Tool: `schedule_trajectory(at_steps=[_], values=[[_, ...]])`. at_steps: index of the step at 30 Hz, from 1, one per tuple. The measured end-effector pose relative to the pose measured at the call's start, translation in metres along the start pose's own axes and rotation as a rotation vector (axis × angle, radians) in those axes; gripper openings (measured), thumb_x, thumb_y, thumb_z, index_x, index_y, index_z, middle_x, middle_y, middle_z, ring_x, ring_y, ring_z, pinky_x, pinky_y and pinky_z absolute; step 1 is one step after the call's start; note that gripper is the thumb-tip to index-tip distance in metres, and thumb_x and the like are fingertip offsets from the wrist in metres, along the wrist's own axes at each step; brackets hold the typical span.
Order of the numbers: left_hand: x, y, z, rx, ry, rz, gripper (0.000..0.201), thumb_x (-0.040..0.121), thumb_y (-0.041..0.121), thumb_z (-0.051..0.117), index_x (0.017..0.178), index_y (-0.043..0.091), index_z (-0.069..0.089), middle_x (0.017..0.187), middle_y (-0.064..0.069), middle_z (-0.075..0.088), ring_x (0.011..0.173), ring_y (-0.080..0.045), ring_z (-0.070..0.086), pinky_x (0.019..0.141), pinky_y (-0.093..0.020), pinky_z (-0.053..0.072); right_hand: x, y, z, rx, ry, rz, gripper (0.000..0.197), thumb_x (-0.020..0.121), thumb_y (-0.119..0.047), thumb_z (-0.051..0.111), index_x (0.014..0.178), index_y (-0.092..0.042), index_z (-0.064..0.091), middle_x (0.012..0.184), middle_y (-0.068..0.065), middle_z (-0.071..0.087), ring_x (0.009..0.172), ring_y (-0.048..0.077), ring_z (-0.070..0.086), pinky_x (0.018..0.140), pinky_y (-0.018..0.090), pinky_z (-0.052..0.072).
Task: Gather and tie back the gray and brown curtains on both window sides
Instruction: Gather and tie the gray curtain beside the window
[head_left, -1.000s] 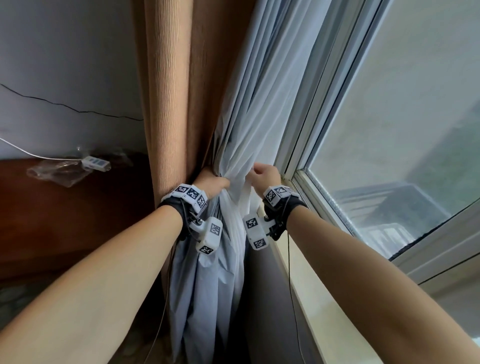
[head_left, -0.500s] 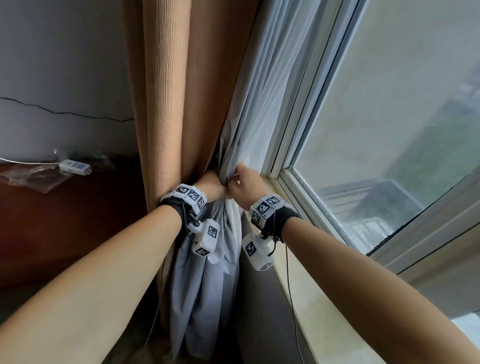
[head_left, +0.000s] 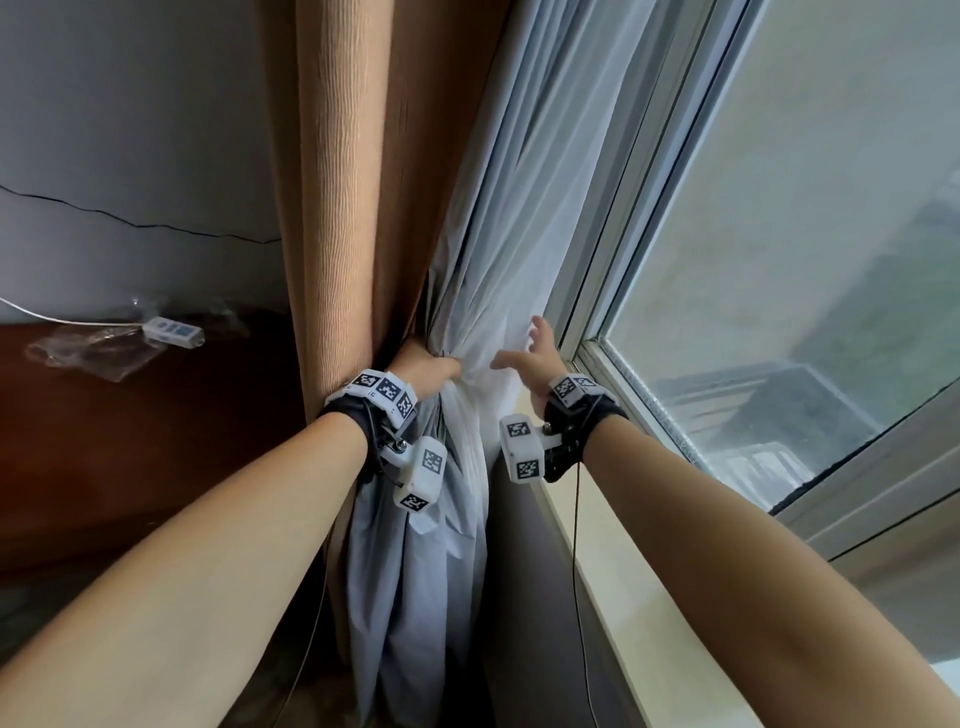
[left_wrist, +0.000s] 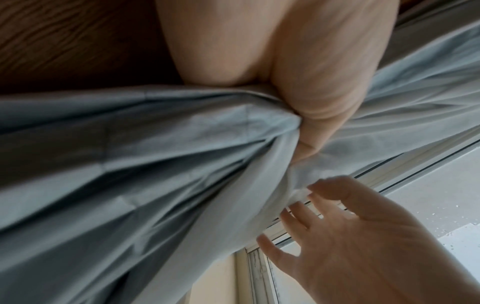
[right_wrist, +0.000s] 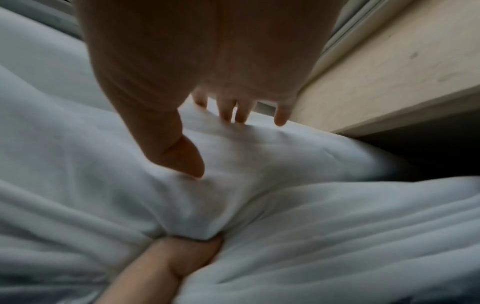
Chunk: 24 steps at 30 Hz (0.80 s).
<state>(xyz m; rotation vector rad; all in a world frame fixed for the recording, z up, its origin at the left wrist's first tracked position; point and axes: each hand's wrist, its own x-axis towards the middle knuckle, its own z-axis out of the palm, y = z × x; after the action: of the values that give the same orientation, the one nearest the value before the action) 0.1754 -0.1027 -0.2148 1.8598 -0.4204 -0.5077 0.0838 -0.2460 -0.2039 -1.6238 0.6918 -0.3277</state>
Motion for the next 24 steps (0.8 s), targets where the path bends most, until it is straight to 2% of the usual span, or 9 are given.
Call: schedule_trajectory(at_steps=[3,6,8,11,15,18,21,22,24], values=[[-0.001,0.001,-0.001,-0.002,-0.032,0.012,0.048,0.064,0.011,0.074,0.112,0.008,0.067,0.105,-0.007,0.070,0.099,-0.024,0.065,0.090,-0.033,0.054,-0.001,-0.009,0.012,0.143,-0.168,0.016,0.043,0.080,0.004,0.065,0.116,-0.018,0.060,0.108,0.002,0.069,0.095,0.013,0.065,0.082,0.030,0.052],[0.004,0.000,0.001,-0.004,-0.003,0.036,0.035,0.072,0.003,0.072,0.107,0.006,0.067,0.104,-0.008,0.069,0.097,-0.024,0.064,0.084,-0.028,0.051,0.006,-0.006,0.019,-0.072,-0.030,-0.078,0.007,0.077,-0.009,0.064,0.077,-0.012,0.070,0.077,0.006,0.065,0.074,0.018,0.058,0.076,0.043,0.054],[0.007,0.000,0.001,-0.013,0.047,0.031,0.034,0.073,0.006,0.074,0.106,0.003,0.067,0.104,-0.008,0.069,0.097,-0.024,0.065,0.085,-0.028,0.051,0.010,-0.003,0.015,-0.302,0.122,-0.145,0.012,0.079,-0.018,0.063,0.076,-0.007,0.068,0.067,0.004,0.061,0.063,0.017,0.053,0.063,0.038,0.051],[0.013,0.001,0.003,-0.003,0.135,0.010,0.049,0.064,0.022,0.077,0.107,0.002,0.068,0.104,-0.011,0.071,0.097,-0.026,0.067,0.089,-0.034,0.055,0.001,-0.005,0.008,-0.447,0.210,-0.268,0.013,0.078,-0.020,0.061,0.084,-0.010,0.066,0.078,0.008,0.069,0.070,0.021,0.064,0.068,0.042,0.058],[0.022,0.003,0.015,0.097,0.175,0.011,0.039,0.072,0.027,0.077,0.104,0.005,0.068,0.102,-0.009,0.071,0.096,-0.025,0.067,0.087,-0.036,0.055,-0.016,-0.012,0.015,-0.503,0.066,-0.401,0.011,0.079,-0.016,0.061,0.088,-0.010,0.064,0.084,0.005,0.070,0.078,0.023,0.069,0.072,0.044,0.060],[0.021,0.007,0.021,0.173,0.001,0.069,0.029,0.074,0.014,0.077,0.099,0.007,0.065,0.103,-0.009,0.069,0.101,-0.021,0.065,0.086,-0.030,0.051,-0.025,-0.026,0.022,-0.700,0.036,-0.462,0.018,0.087,-0.012,0.051,0.069,-0.010,0.049,0.077,0.014,0.065,0.071,0.032,0.061,0.064,0.041,0.052],[0.017,0.012,0.023,0.266,-0.182,0.194,0.040,0.073,0.007,0.079,0.110,0.005,0.064,0.114,-0.010,0.066,0.115,-0.018,0.059,0.094,-0.024,0.044,-0.036,-0.044,0.024,-0.945,-0.007,-0.399,0.010,0.086,-0.007,0.049,0.077,-0.009,0.052,0.086,0.018,0.063,0.078,0.032,0.055,0.067,0.033,0.042],[0.015,0.012,0.023,0.245,-0.157,0.200,0.041,0.072,0.012,0.080,0.109,0.004,0.064,0.112,-0.008,0.064,0.115,-0.015,0.056,0.093,-0.020,0.041,-0.038,-0.048,0.023,-0.970,-0.025,-0.406,0.010,0.087,-0.007,0.048,0.081,-0.006,0.057,0.088,0.019,0.063,0.079,0.033,0.056,0.068,0.033,0.043],[0.017,0.009,0.023,0.154,-0.021,0.174,0.029,0.066,0.028,0.079,0.086,0.013,0.065,0.094,-0.001,0.064,0.103,-0.015,0.060,0.082,-0.023,0.044,-0.035,-0.049,0.023,-0.962,-0.058,-0.452,0.017,0.085,-0.004,0.045,0.080,-0.004,0.061,0.082,0.018,0.063,0.076,0.034,0.055,0.067,0.034,0.045]])
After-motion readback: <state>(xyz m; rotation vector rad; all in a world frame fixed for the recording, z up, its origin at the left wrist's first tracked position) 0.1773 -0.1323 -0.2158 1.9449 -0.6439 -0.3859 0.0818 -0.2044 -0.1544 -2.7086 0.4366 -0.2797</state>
